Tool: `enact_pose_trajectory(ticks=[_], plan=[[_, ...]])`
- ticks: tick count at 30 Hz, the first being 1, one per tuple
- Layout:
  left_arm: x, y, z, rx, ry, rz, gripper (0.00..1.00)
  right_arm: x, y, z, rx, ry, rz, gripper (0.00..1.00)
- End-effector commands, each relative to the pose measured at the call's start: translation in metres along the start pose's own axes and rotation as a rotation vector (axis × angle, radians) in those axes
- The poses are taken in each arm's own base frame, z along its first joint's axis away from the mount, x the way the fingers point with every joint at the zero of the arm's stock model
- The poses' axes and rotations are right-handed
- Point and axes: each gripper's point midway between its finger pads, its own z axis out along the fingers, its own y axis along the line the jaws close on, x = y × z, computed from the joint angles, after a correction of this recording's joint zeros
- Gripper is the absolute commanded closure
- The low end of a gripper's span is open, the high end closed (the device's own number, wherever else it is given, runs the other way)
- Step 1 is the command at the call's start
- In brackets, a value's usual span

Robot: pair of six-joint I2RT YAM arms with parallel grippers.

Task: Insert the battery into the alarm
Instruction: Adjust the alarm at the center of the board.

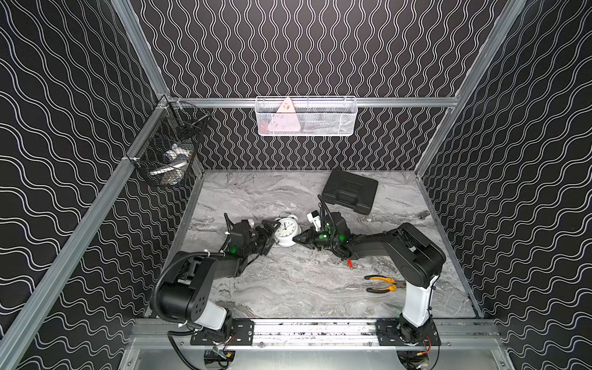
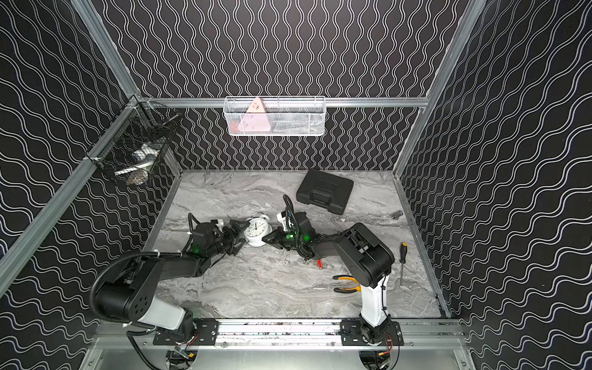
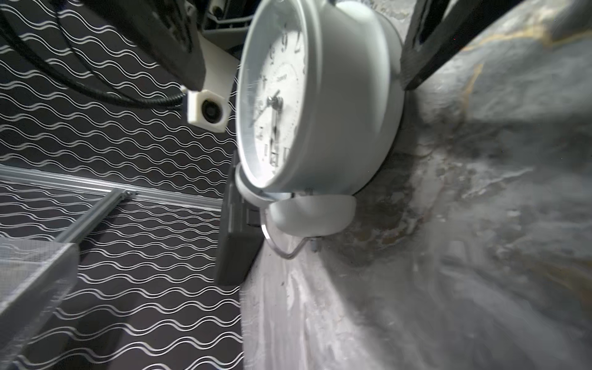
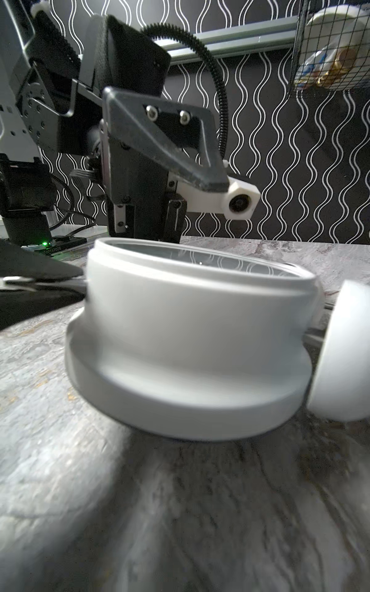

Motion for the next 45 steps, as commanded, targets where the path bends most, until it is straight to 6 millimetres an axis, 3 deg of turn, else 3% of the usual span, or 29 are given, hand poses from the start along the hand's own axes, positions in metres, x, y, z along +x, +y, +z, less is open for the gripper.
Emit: enact_pose_trajectory(ticks=[1,4,11,19,24,30,40,45], plan=[[-0.004,0.001,-0.009,-0.055,-0.030,0.066,0.01,-0.016,0.015,-0.007,-0.046,-0.064,-0.059,1.00],[-0.006,0.001,-0.013,-0.062,-0.045,0.074,0.01,-0.017,0.017,-0.009,-0.066,-0.066,-0.049,1.00],[0.000,0.001,0.000,0.002,0.000,0.018,0.01,-0.016,0.032,-0.010,-0.149,-0.056,-0.019,1.00],[0.003,-0.020,0.008,0.118,0.050,-0.024,0.01,-0.015,0.039,-0.011,-0.175,-0.047,-0.015,1.00],[0.002,-0.026,0.008,0.151,0.051,-0.034,0.16,-0.015,0.045,-0.012,-0.189,-0.039,-0.018,1.00],[0.003,-0.031,0.011,0.171,0.068,-0.040,0.25,-0.014,0.048,-0.013,-0.179,-0.035,-0.037,1.00],[0.005,-0.038,0.011,0.195,0.088,-0.040,0.53,-0.012,0.049,-0.012,-0.164,-0.030,-0.045,1.00],[0.009,-0.047,0.011,0.214,0.116,0.023,0.58,-0.013,0.049,-0.015,-0.143,-0.041,-0.058,1.00]])
